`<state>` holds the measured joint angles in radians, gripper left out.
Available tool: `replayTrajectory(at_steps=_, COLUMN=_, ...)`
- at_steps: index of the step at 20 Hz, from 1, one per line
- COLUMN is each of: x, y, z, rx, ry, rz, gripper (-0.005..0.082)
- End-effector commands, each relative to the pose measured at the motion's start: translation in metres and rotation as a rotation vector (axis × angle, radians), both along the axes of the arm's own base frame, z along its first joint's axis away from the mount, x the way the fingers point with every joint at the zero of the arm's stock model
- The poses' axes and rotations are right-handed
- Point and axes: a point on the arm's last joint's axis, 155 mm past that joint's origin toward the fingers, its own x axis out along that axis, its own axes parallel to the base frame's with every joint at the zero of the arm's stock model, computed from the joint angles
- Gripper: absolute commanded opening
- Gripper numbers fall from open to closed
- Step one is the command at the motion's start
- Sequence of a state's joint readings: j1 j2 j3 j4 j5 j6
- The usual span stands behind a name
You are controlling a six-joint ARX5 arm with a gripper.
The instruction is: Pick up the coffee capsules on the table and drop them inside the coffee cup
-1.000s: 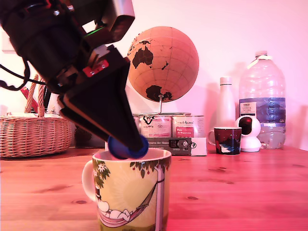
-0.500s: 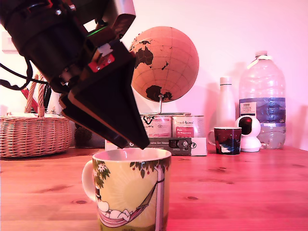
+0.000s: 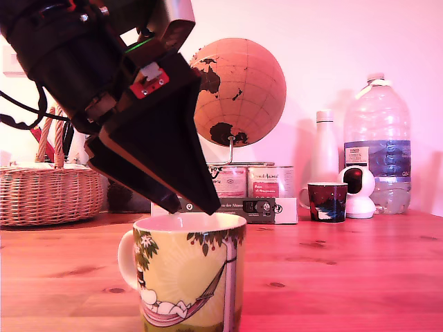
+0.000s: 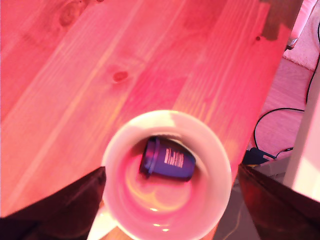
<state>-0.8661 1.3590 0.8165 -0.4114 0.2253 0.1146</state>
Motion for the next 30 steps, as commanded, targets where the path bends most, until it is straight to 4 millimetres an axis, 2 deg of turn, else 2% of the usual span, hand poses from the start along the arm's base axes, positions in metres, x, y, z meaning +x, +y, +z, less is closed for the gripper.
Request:
replayTrajectory(at_steps=1, x=0.005, y=-0.007, z=0.013, rx=-0.022, ry=-0.019, rz=-0.001, gripper=0.0746)
replayTrajectory(at_steps=3, x=0.005, y=-0.007, z=0.020, rx=-0.019, ry=-0.017, rz=-0.003, gripper=0.0635)
replayTrajectory(at_steps=4, x=0.005, y=-0.007, z=0.024, rx=-0.019, ry=-0.019, rz=-0.004, gripper=0.0519)
replayTrajectory(at_steps=7, x=0.002, y=-0.005, z=0.037, rx=-0.028, ry=-0.046, rz=-0.032, gripper=0.0088)
replayTrajectory(at_steps=8, x=0.002, y=-0.004, z=0.043, rx=-0.034, ry=-0.069, rz=-0.046, gripper=-0.0013)
replayTrajectory(at_steps=11, x=0.010, y=0.004, z=0.064, rx=-0.076, ry=-0.120, rz=-0.008, gripper=-0.0020)
replayTrajectory(at_steps=14, x=0.028, y=0.019, z=0.084, rx=-0.115, ry=-0.193, rz=0.065, gripper=-0.0020)
replayTrajectory(at_steps=18, x=0.053, y=0.053, z=0.091, rx=-0.161, ry=-0.258, rz=0.187, gripper=-0.0020)
replayTrajectory(at_steps=25, x=0.097, y=0.103, z=0.092, rx=-0.282, ry=-0.373, rz=0.421, gripper=-0.0020)
replayTrajectory(at_steps=30, x=0.104, y=0.117, z=0.062, rx=-0.374, ry=-0.412, rz=0.508, gripper=-0.0020)
